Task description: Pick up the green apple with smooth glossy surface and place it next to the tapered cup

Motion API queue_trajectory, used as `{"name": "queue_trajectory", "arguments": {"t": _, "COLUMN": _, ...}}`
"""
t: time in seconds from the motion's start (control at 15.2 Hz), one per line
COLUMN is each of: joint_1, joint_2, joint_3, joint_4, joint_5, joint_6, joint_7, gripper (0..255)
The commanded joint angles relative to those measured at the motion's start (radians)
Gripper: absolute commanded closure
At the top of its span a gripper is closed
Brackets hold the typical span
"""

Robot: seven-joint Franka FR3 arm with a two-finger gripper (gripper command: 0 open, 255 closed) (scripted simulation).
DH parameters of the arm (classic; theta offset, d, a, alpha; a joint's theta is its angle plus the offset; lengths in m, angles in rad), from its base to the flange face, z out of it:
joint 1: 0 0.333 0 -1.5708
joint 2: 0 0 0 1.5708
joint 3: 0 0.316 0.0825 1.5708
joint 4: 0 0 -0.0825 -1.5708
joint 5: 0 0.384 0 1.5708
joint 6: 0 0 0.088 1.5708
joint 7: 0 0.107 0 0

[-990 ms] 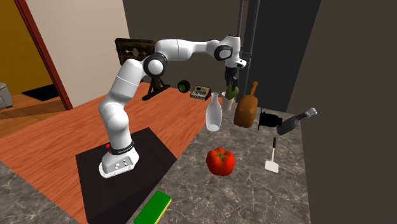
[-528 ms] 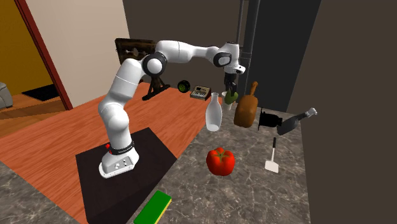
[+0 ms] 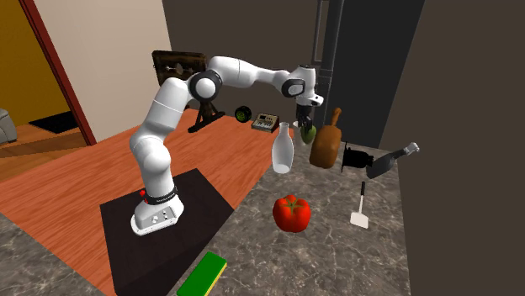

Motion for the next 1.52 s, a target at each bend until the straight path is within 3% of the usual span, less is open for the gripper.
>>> {"name": "queue_trajectory", "arguments": {"t": 0.0, "joint_1": 0.001, "joint_2": 0.004, "joint_3": 0.001, "joint_4": -0.022, "joint_5": 0.003, "joint_6": 0.026, "joint_7": -0.005, "gripper": 255}}
{"name": "queue_trajectory", "arguments": {"t": 0.53, "joint_1": 0.004, "joint_2": 0.030, "joint_3": 0.010, "joint_4": -0.084, "joint_5": 0.019, "joint_6": 0.112, "joint_7": -0.023, "gripper": 255}}
{"name": "queue_trajectory", "arguments": {"t": 1.06, "joint_1": 0.004, "joint_2": 0.030, "joint_3": 0.010, "joint_4": -0.084, "joint_5": 0.019, "joint_6": 0.112, "joint_7": -0.023, "gripper": 255}}
{"name": "queue_trajectory", "arguments": {"t": 1.12, "joint_1": 0.004, "joint_2": 0.029, "joint_3": 0.010, "joint_4": -0.085, "joint_5": 0.019, "joint_6": 0.112, "joint_7": -0.023, "gripper": 0}}
{"name": "queue_trajectory", "arguments": {"t": 1.45, "joint_1": 0.004, "joint_2": 0.030, "joint_3": 0.010, "joint_4": -0.084, "joint_5": 0.019, "joint_6": 0.112, "joint_7": -0.023, "gripper": 0}}
